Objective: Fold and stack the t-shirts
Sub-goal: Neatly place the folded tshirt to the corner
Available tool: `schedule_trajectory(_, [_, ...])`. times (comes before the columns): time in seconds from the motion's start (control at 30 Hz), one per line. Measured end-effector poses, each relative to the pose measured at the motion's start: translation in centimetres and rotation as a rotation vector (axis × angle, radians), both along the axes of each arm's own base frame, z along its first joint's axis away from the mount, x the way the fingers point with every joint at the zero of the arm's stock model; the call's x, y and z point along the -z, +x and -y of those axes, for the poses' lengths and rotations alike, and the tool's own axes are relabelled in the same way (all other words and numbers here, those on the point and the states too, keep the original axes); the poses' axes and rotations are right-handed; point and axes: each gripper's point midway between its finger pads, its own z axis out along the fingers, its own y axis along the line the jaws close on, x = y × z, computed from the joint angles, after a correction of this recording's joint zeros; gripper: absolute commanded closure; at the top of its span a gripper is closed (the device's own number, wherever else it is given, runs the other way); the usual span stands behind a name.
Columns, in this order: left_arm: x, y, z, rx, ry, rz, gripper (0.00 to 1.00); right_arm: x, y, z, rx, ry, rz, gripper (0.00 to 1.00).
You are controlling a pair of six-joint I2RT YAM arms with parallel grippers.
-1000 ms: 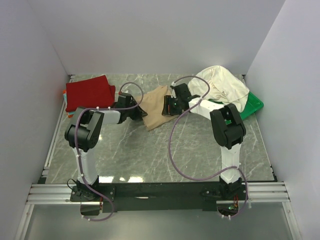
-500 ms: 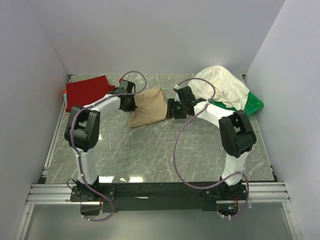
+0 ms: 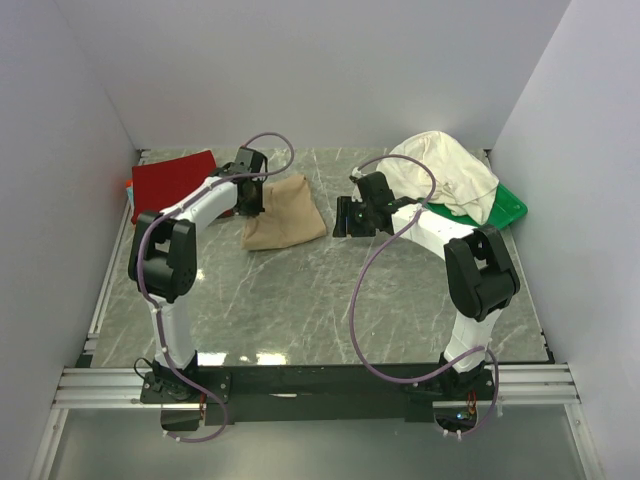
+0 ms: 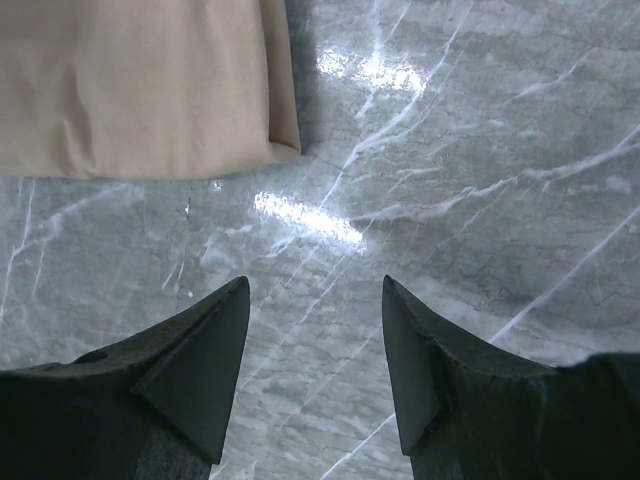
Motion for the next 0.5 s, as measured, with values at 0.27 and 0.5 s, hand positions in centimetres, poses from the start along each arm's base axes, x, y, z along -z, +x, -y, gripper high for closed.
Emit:
schedule_trajectory(0.27, [4.4,-3.1,0.9,0.021,-0.084,-0.113,1.0,-0.6,0.0,-0.6,-0.02,0.032,0.009,0.38])
schedule_trajectory(0.5, [4.9,-3.8,2.6,0.06,-0.188,-0.105,1.0,-3.5,1.7,-4.1,-0.104,0.14,0.068,0.38])
